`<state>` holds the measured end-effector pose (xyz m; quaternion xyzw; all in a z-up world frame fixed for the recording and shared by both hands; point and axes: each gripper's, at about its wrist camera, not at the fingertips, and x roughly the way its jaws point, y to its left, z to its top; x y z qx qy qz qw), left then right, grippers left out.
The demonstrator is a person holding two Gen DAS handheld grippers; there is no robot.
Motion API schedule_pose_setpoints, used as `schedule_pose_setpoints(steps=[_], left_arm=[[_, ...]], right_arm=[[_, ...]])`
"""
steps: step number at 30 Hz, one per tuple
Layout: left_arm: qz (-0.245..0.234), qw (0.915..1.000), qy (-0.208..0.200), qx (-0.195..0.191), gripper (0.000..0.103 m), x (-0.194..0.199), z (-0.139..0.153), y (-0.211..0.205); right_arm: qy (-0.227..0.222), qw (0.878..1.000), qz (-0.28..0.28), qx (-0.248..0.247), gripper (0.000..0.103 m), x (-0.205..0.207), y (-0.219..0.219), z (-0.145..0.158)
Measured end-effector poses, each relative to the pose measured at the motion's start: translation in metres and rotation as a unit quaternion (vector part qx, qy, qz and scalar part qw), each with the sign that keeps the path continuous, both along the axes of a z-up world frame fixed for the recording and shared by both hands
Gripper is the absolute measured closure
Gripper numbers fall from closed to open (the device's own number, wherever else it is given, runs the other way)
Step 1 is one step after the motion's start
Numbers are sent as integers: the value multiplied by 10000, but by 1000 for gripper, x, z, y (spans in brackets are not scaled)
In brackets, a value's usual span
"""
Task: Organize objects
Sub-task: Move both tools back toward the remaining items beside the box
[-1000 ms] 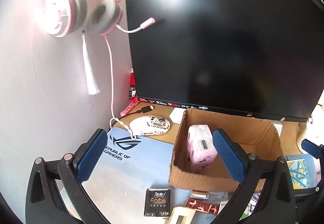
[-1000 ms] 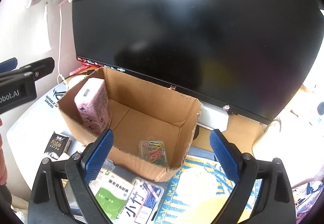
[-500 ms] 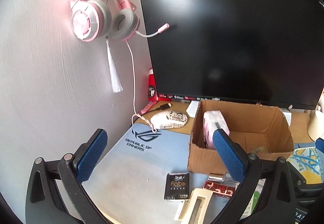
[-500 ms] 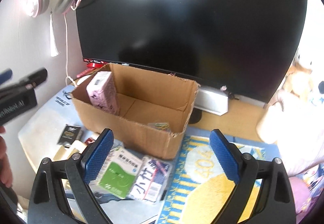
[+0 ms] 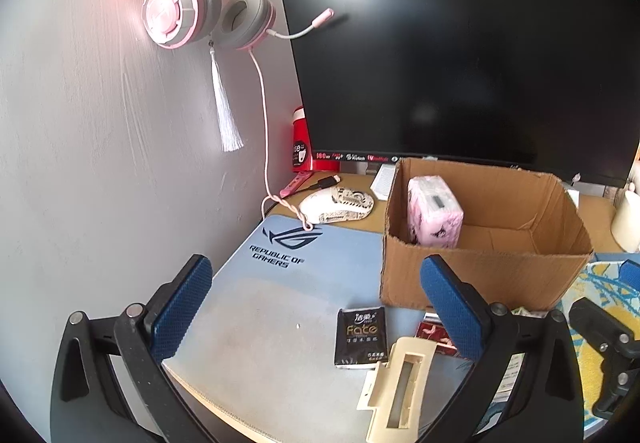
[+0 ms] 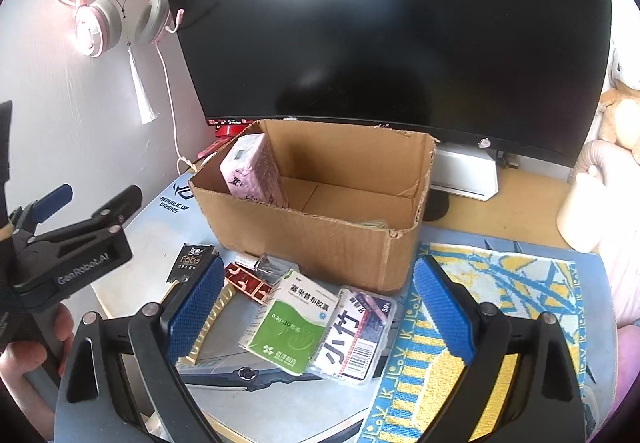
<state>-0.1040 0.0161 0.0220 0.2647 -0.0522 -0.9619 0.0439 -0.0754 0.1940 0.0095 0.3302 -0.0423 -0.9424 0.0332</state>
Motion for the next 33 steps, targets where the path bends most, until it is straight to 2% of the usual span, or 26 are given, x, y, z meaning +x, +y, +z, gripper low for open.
schedule_pose_setpoints(steps=[8, 11, 17, 19, 22, 28, 33], left_arm=[[112, 9997, -182, 66, 0, 9, -20, -5], [147, 9997, -216, 29, 0, 14, -24, -5], [249, 9993, -265, -91, 0, 19, -34, -5], [231, 9991, -340, -80, 0, 18, -39, -5], [122, 9987, -489, -24, 0, 14, -46, -2], [135, 9976, -675, 70, 0, 11, -56, 3], [31, 9946, -944, 440, 0, 5, -64, -2]], right_arm=[[-228, 9991, 286, -233, 2, -2, -7, -18], [-181, 9971, 478, -563, 2, -3, -4, -20], [-94, 9968, 245, -751, 2, -6, 7, -28], [-168, 9973, 222, -681, 2, -8, 7, -30], [-259, 9981, 127, -552, 2, -11, 5, -36], [-550, 9961, -35, -684, 2, -17, 10, -47], [-563, 9957, -3, -730, 3, -18, 10, -50]])
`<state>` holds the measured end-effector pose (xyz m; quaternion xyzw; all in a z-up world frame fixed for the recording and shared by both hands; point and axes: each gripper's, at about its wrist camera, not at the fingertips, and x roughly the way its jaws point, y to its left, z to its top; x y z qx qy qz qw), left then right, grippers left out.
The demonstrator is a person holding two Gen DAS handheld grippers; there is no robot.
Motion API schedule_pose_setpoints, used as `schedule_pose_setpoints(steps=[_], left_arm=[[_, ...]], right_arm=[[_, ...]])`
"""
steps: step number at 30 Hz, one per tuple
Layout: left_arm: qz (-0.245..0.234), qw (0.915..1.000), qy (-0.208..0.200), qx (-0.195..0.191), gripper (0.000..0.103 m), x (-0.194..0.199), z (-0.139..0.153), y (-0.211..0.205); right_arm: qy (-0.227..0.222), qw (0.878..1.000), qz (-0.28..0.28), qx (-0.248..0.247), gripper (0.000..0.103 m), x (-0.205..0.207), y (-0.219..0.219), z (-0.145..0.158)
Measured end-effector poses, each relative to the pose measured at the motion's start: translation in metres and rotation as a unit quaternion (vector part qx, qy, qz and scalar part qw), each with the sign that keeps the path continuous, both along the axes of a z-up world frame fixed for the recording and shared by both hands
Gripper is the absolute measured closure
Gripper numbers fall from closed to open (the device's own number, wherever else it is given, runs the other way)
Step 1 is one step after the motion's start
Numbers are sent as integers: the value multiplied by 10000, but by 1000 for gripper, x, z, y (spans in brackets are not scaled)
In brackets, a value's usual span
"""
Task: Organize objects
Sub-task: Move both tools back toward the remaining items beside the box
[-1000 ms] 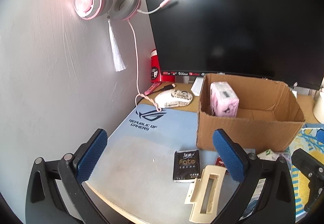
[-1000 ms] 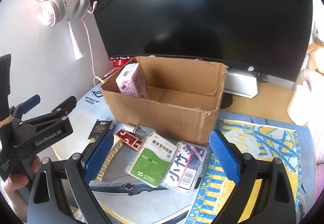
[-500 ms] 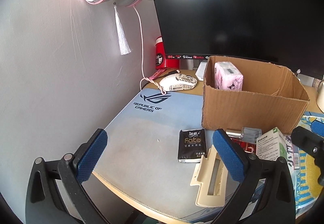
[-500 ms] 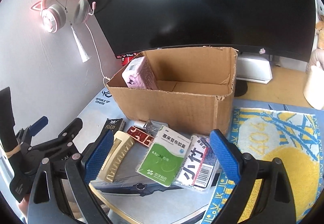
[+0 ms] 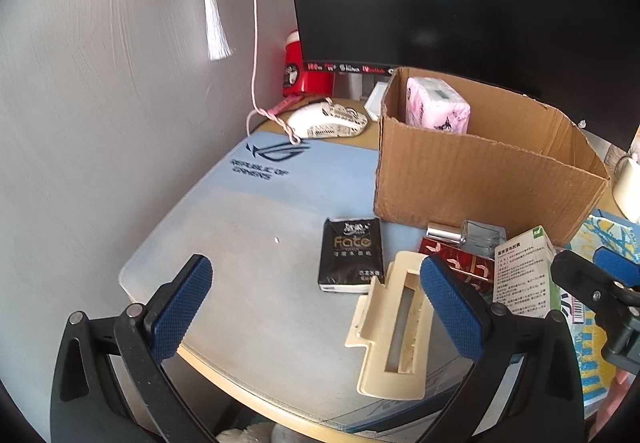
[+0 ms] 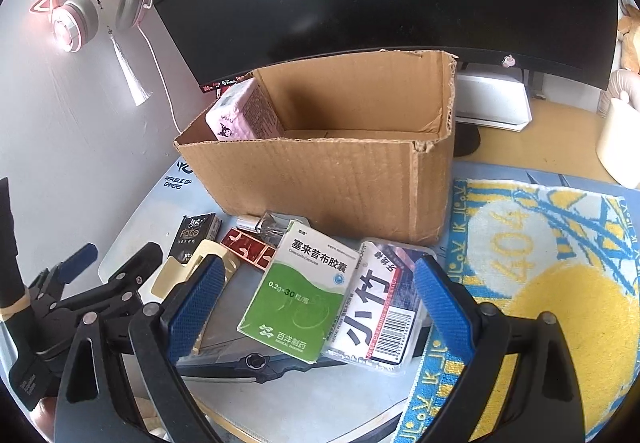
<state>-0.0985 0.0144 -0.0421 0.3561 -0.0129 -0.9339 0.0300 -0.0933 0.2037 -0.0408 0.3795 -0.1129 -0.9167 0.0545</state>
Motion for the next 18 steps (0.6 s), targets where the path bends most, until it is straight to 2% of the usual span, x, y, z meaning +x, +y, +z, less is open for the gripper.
schedule_pose_setpoints(steps=[2, 7, 11, 18], left_arm=[[-20, 9998, -119, 151, 0, -3, -4, -2], [-13, 9984, -323, 464, 0, -7, -11, -7], [-55, 9971, -425, 630, 0, -10, -14, -10], [-168, 9968, -610, 493, 0, -13, -21, -2]], right_arm=[[-43, 10000, -11, -16, 5, -1, 0, -2], [-245, 9989, -137, -380, 24, -5, 5, -9], [-386, 9964, -226, -722, 26, -8, 11, -13], [-445, 9978, -134, -469, 26, -11, 1, -15]])
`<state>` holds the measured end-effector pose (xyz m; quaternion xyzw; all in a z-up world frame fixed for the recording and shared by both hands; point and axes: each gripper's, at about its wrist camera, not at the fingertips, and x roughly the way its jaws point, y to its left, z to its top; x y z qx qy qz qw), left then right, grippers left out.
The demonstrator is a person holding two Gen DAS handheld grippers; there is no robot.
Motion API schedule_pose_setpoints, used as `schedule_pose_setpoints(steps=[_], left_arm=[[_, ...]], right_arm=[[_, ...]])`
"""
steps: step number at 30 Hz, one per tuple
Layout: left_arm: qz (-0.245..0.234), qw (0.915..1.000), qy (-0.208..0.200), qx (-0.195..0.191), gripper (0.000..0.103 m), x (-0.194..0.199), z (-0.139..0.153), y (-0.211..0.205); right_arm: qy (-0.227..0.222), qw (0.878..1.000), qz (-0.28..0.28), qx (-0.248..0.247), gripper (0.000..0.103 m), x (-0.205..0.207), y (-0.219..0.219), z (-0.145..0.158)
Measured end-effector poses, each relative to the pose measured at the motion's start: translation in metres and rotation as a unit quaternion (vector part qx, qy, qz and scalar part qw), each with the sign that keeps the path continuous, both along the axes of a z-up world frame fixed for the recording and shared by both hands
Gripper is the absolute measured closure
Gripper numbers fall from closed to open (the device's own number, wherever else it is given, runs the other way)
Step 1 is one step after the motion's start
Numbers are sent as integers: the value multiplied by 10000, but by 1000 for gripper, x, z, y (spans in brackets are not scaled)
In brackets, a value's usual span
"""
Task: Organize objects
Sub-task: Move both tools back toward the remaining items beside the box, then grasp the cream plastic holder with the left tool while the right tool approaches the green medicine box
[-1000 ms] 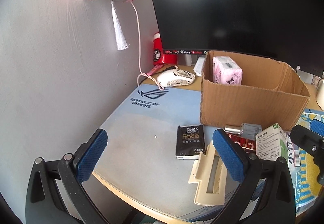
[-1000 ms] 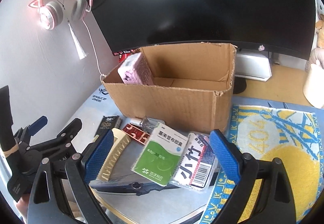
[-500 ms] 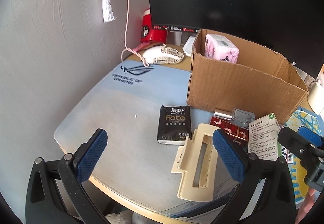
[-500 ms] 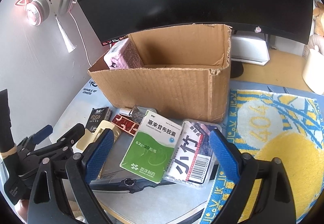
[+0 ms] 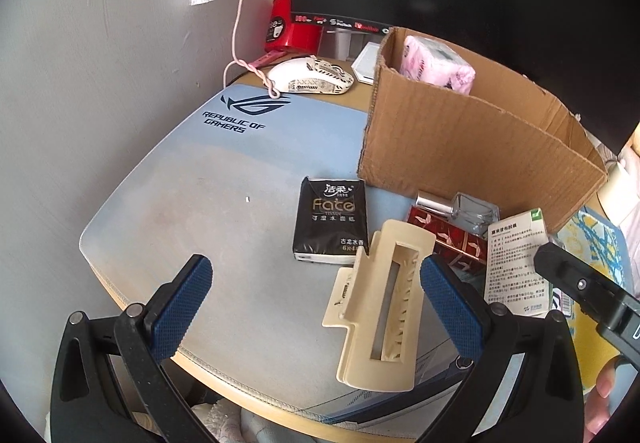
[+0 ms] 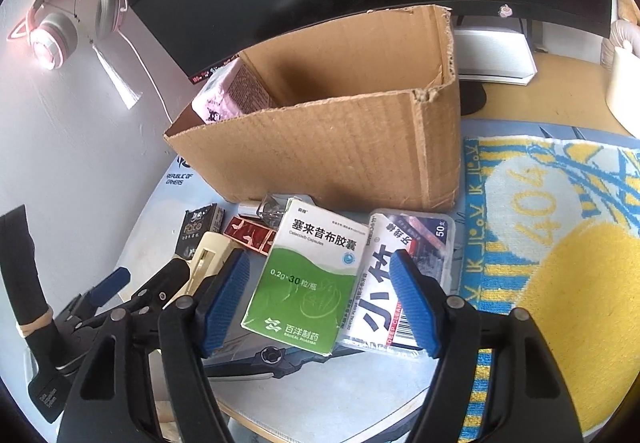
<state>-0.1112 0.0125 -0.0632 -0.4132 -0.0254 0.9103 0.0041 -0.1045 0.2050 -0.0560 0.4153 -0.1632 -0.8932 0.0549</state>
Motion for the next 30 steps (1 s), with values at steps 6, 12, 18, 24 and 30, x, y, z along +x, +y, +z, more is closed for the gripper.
schedule_pose_setpoints(steps=[6, 12, 18, 24, 30], left_arm=[[-148, 9992, -45, -369, 0, -1, -3, 15], [-312, 9979, -224, -527, 0, -5, -12, 25], [-231, 9975, -306, -599, 0, -7, -16, 24], [-215, 9969, -536, -536, 0, -11, -26, 21], [-259, 9954, -701, -598, 0, -14, -33, 21]], right_arm=[[-18, 10000, 30, -23, 26, -2, -3, -1], [17, 9999, 58, 138, 26, 0, -10, -2], [56, 9994, 77, 332, 26, 0, -15, -4], [70, 9994, 67, 333, 26, -1, -15, -5], [80, 9991, 69, 417, 25, 1, -15, -4]])
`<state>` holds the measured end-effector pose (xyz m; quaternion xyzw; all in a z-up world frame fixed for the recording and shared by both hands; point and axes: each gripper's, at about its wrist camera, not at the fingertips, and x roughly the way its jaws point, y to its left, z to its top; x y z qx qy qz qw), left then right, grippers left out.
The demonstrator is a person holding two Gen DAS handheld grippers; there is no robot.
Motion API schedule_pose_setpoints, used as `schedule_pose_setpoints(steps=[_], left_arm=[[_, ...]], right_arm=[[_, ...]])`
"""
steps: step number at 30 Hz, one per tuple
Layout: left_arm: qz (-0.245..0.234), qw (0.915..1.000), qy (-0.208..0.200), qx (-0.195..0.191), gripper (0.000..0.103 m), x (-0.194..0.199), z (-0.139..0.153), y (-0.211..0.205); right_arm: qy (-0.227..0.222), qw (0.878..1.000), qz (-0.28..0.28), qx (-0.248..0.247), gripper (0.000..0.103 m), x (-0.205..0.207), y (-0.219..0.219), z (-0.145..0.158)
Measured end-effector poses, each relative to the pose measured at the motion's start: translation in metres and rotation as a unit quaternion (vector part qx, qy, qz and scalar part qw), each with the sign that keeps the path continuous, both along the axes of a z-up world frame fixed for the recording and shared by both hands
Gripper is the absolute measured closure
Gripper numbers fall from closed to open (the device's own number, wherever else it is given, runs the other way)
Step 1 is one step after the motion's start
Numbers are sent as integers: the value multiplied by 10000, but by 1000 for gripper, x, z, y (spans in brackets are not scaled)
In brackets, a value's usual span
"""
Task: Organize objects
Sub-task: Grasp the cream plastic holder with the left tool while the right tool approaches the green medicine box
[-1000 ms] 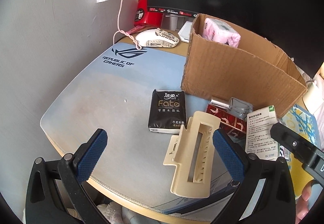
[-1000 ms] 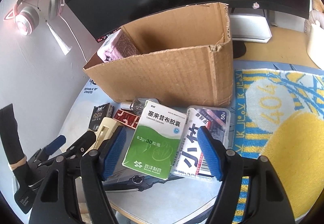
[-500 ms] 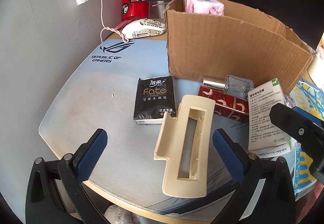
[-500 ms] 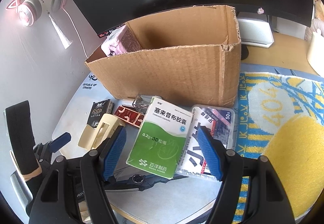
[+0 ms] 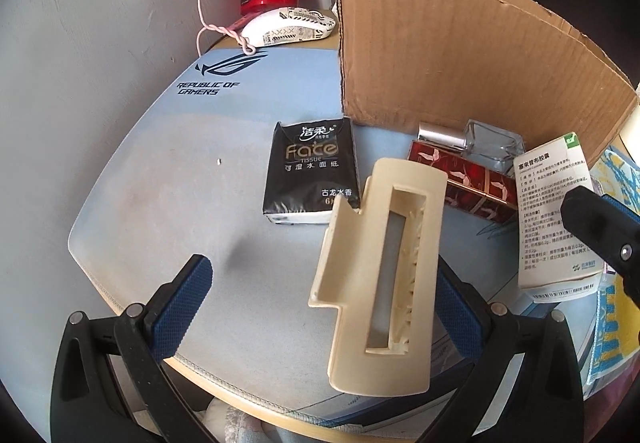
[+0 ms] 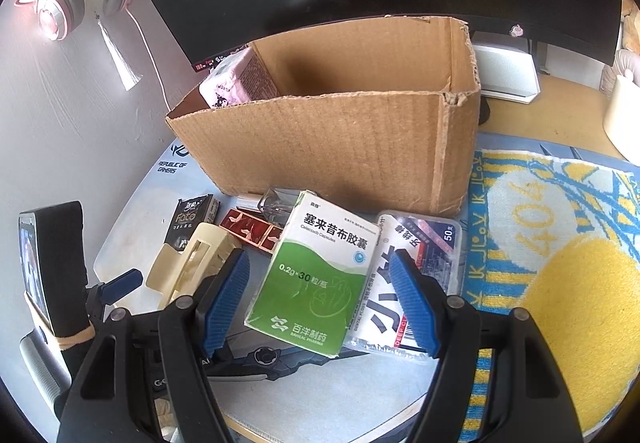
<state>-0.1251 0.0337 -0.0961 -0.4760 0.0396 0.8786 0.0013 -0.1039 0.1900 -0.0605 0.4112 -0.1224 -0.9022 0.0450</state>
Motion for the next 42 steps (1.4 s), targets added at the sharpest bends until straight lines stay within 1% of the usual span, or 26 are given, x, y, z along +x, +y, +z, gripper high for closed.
schedule_pose_setpoints(steps=[3, 7, 10, 12, 13, 14, 15, 16, 17, 20, 21, 22, 25, 29, 31, 36, 39, 42], left_arm=[[9, 10000, 3, 74, 0, 0, -1, -2], [103, 9990, -98, 424, 0, -3, -5, -12], [87, 9992, -54, 380, 0, -3, -5, -11], [72, 9992, -16, 389, 3, -2, -5, -10], [39, 9992, 23, 387, 9, -2, -3, -9], [-9, 9992, 70, 385, 18, -1, -2, -7], [-78, 9992, 117, 379, 23, 1, 0, -4], [-159, 9991, 156, 366, 31, 2, 1, -1], [-221, 9990, 185, 349, 35, 2, 1, 3], [-355, 9986, 272, 276, 42, 4, 2, 9], [-387, 9984, 281, 298, 44, 4, 2, 10], [-411, 9981, 273, 367, 48, 3, 2, 11], [-362, 9980, 307, 427, 53, 2, 3, 9], [-332, 9981, 362, 373, 54, 2, 2, 11], [-340, 9980, 360, 387, 54, 1, 2, 10], [-316, 9980, 354, 418, 54, 1, 2, 8], [-288, 9982, 366, 369, 54, 1, 2, 7], [-289, 9982, 376, 354, 54, 2, 2, 6]], right_arm=[[21, 9999, 14, 127, 25, 1, -3, 0], [55, 9987, 98, 504, 26, 1, -12, -1], [63, 9981, 132, 597, 26, 2, -16, -1], [59, 9984, 136, 537, 26, 2, -16, -1], [55, 9987, 129, 497, 26, 2, -16, 0], [52, 9988, 120, 477, 26, 2, -16, 0], [50, 9988, 93, 481, 26, 1, -17, 0], [55, 9987, 72, 501, 26, 2, -18, 0], [60, 9986, 64, 517, 26, 1, -18, 0], [66, 9987, 42, 502, 26, 0, -18, 0], [68, 9990, 22, 445, 26, 1, -18, 0], [66, 9992, 13, 390, 26, 1, -17, 1], [68, 9998, 8, 200, 26, 0, -17, 1], [99, 9999, 15, -20, 26, 1, -17, 3], [52, 10000, 34, -41, 26, 1, -19, 2], [-115, 9997, 93, 189, 26, -3, -31, -6], [-228, 9996, 60, 178, 26, -6, -35, -10], [-217, 9992, 46, 340, 26, -8, -39, -10]])
